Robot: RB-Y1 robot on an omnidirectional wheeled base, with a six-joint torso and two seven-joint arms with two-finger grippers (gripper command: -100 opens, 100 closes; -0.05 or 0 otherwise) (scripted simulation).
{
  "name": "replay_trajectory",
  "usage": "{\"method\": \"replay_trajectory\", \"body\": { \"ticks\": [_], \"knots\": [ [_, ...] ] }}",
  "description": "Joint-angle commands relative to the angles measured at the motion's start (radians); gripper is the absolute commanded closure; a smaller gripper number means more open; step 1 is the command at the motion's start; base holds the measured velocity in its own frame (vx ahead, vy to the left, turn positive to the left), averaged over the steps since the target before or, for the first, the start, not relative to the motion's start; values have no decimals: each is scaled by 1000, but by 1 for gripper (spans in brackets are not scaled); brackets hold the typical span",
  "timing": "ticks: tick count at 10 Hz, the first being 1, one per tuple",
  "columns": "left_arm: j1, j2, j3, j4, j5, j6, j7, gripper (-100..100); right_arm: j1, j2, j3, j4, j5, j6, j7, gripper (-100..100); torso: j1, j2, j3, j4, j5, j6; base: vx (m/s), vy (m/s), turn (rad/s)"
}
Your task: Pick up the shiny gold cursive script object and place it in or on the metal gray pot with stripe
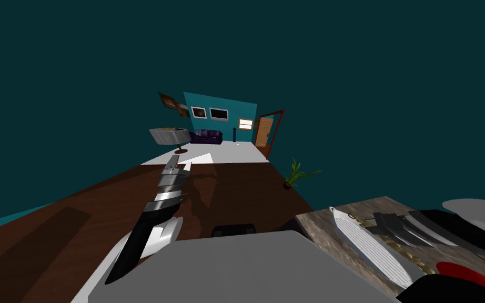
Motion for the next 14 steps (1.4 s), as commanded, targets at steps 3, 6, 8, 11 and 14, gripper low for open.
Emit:
{"method": "replay_trajectory", "body": {
  "ticks": [3, 6, 8, 11, 14],
  "knots": [
    [0, 0, 0, 0, 0, 0, 0, 0, -33, -5, 25, 51, -3, -38, -5, 100, 1, -3, -2, -1, 0, 0, -89, -38, 25],
    [0, 0, 0, 0, 0, 0, 0, 0, -117, -17, 87, 156, -5, -123, -20, 100, 0, -3, -2, -1, 1, -2, -163, -71, 107],
    [0, 0, 0, 0, 0, 0, 0, 0, -163, -23, 125, 228, -6, -171, -28, 100, -4, 6, 4, 1, 0, 2, -249, -126, 69],
    [0, 0, 0, 0, 0, 0, 0, 0, -201, -27, 159, 289, -8, -210, -34, 100, -6, 5, 3, 1, -1, 2, -200, -124, 50],
    [0, 0, 0, 0, 0, 0, 0, 0, -218, -29, 188, 343, -10, -242, -38, 100, 1, -3, -2, -1, 1, 0, -119, -40, 28]
  ]
}}
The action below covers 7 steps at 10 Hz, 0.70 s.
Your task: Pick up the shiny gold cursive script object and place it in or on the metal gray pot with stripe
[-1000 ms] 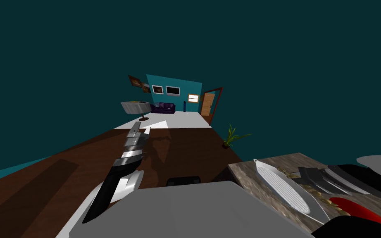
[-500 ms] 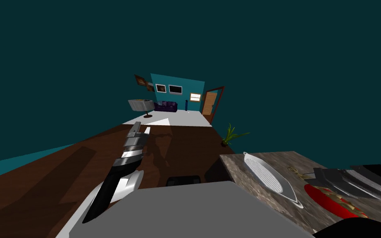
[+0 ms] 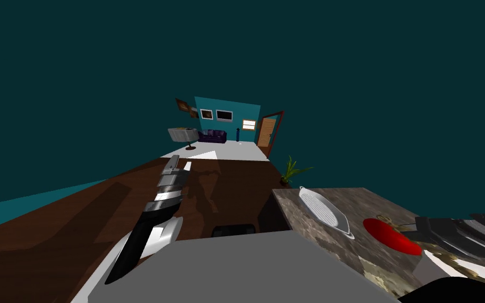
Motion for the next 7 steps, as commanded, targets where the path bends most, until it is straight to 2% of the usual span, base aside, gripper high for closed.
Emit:
{"method": "replay_trajectory", "body": {
  "ticks": [1, 2, 4, 5, 7],
  "knots": [
    [0, 0, 0, 0, 0, 0, 0, 0, -50, 8, 12, 24, 33, -18, -6, 100, 0, 0, 0, 0, 0, 0, -81, -40, -9],
    [0, 0, 0, 0, 0, 0, 0, 0, -73, 9, 37, 68, 31, -42, -9, 100, 1, -3, -2, -1, 0, -1, -129, -54, 29],
    [0, 0, 0, 0, 0, 0, 0, 0, -73, 9, 37, 68, 31, -42, -9, 100, 0, 0, 0, 0, 0, 0, -127, -54, 12],
    [0, 0, 0, 0, 0, 0, 0, 0, -88, 12, 58, 103, 28, -59, -11, 100, 1, -3, -2, -1, 0, -1, -131, -68, 14],
    [0, 0, 0, 0, 0, 0, 0, 0, -95, 12, 58, 103, 28, -59, -11, 100, 0, -2, -1, 0, 0, -1, -93, -44, 0]
  ]
}}
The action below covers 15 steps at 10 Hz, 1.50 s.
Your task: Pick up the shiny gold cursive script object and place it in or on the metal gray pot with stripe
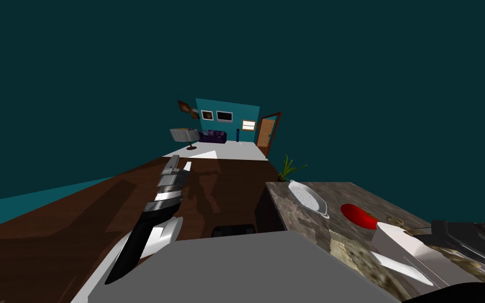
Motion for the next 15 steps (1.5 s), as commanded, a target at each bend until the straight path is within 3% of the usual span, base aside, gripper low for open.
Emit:
{"method": "replay_trajectory", "body": {
  "ticks": [1, 2, 4, 5, 7, 11, 12, 15],
  "knots": [
    [0, 0, 0, 0, 0, 0, 0, 0, 33, -7, -6, -15, -24, 11, 0, 100, 0, 0, 0, 0, 0, 0, -11, -9, -7],
    [0, 0, 0, 0, 0, 0, 0, 0, 22, -3, 13, 18, -27, -2, -1, 100, 2, -4, -2, -1, 0, -1, -112, -59, 9],
    [0, 0, 0, 0, 0, 0, 0, 0, -96, -3, 13, 28, 47, -2, -1, 100, -2, 2, 1, 0, 0, -1, -107, -57, -5],
    [0, 0, 0, 0, 0, 0, 0, 0, -115, -3, 13, 22, 53, -2, -1, 100, 0, -1, 0, 0, 1, -2, -9, -20, -4],
    [0, 0, 0, 0, 0, 0, 0, 0, -14, -3, 13, 18, -27, -2, -1, 100, 3, -7, -4, -2, 1, -2, 21, 3, 11],
    [0, 0, 0, 0, 0, 0, 0, 0, 3, -5, 11, 13, -31, -1, -2, 100, 4, -7, -4, -2, 1, -2, 2, 1, -2],
    [0, 0, 0, 0, 0, 0, 0, 0, 10, -6, 10, 10, -37, 2, -2, -100, 4, -7, -4, -2, 1, -2, 0, 0, 0],
    [0, 0, 0, 0, 0, 0, 0, 0, 9, -6, 10, 10, -36, 2, -2, -100, 4, -8, -5, -2, 1, -2, 0, 0, 0]
  ]
}}
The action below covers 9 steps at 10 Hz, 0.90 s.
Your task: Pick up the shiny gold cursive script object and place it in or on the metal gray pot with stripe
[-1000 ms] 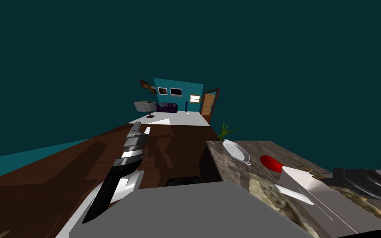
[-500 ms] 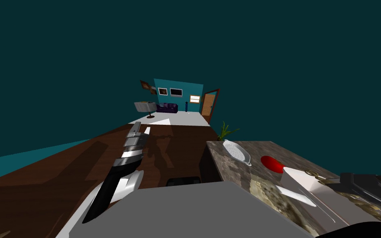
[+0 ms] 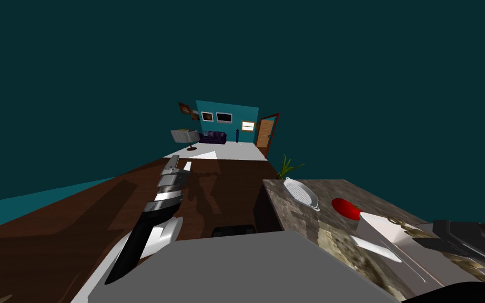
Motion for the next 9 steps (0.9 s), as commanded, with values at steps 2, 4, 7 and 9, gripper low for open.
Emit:
{"method": "replay_trajectory", "body": {
  "ticks": [2, 4, 7, 9],
  "knots": [
    [0, 0, 0, 0, 0, 0, 0, 0, 0, 0, 0, 0, 0, 0, 0, 0, 0, 0, 0, 0, 0, 0, 0, 0, 0],
    [0, 0, 0, 0, 0, 0, 0, 0, 69, -33, -3, -6, -44, -30, -10, -100, 0, 0, 0, 0, 0, 0, -2, -12, -44],
    [0, 0, 0, 0, 0, 0, 0, 0, 25, -33, -3, 1, -4, -30, -10, -100, 0, 0, 0, 0, 0, 0, 0, -2, 0],
    [0, 0, 0, 0, 0, 0, 0, 0, -8, -65, -5, 3, -7, -60, -20, -100, 0, 0, 0, 0, 0, 0, -1, -4, -36]
  ]
}}
